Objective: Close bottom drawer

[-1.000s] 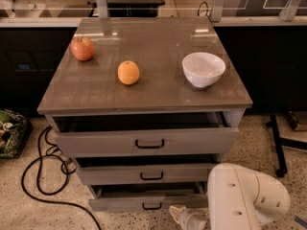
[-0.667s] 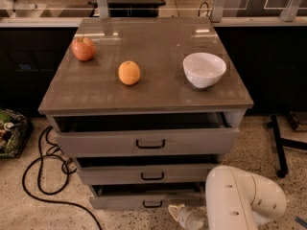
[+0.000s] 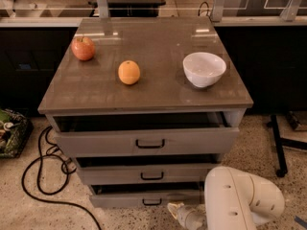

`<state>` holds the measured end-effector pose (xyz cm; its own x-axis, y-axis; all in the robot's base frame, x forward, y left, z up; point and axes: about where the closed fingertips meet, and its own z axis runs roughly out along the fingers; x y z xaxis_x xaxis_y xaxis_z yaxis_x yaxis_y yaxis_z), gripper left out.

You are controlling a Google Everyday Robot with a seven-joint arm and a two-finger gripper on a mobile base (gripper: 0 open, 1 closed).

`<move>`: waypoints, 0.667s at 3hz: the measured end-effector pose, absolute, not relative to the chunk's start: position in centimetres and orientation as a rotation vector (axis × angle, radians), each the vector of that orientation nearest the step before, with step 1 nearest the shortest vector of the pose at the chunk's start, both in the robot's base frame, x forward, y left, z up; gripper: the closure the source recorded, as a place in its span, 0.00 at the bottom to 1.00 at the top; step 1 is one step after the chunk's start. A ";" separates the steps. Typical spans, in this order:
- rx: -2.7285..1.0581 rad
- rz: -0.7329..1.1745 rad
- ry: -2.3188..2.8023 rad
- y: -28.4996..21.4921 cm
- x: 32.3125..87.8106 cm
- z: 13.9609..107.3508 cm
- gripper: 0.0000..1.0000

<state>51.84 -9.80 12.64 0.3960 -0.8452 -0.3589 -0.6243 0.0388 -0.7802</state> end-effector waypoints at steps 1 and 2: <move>-1.667 -0.280 1.311 -9.8 51.7 12.6 1.00; -1.667 -0.280 1.309 -9.7 51.8 12.7 0.85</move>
Offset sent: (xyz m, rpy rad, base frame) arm -0.0010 0.0001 0.0000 0.0003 -0.0001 0.0001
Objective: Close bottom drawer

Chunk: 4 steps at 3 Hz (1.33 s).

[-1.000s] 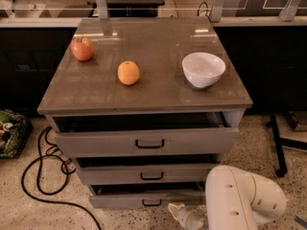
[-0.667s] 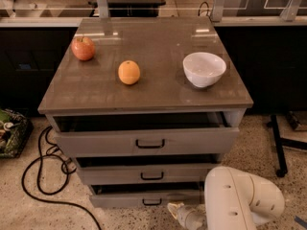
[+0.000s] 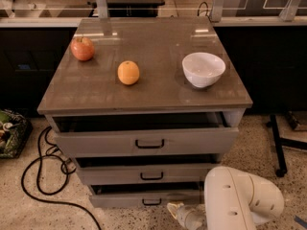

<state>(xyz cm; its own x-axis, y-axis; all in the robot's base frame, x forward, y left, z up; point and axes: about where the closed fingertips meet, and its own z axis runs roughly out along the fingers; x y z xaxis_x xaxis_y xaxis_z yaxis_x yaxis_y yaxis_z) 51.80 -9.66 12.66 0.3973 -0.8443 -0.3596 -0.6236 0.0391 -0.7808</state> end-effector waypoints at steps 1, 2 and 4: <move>-1.667 -0.279 1.308 -9.5 51.9 12.7 0.61; -1.666 -0.279 1.308 -9.5 51.9 12.7 0.38; -1.666 -0.278 1.305 -9.4 51.1 12.7 0.00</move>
Offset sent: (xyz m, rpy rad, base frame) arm 0.0006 0.0012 0.0002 0.0010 -0.0008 0.0010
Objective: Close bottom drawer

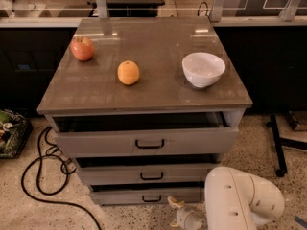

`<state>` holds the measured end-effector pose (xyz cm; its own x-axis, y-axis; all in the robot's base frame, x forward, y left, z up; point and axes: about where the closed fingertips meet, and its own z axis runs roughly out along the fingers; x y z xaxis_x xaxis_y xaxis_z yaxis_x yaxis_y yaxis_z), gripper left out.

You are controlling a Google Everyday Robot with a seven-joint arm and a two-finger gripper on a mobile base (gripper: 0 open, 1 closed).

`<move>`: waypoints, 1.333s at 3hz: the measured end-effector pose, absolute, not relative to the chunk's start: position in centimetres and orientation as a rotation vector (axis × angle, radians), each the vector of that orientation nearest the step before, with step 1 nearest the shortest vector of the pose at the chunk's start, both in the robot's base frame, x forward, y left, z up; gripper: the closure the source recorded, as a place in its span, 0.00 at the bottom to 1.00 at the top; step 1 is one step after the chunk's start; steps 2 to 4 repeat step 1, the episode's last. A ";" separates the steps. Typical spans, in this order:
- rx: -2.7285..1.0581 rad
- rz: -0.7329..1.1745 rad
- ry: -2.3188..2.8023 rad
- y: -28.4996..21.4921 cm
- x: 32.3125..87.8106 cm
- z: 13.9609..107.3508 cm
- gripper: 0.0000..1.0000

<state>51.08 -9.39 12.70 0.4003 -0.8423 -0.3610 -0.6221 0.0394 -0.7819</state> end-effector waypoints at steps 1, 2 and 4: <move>-1.666 -0.278 1.305 -9.4 51.1 12.7 0.00; -1.666 -0.278 1.305 -9.4 51.1 12.7 0.00; -1.666 -0.278 1.305 -9.4 51.1 12.7 0.00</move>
Offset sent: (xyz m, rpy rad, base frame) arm 0.0000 0.0000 0.0000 0.0000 0.0000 0.0000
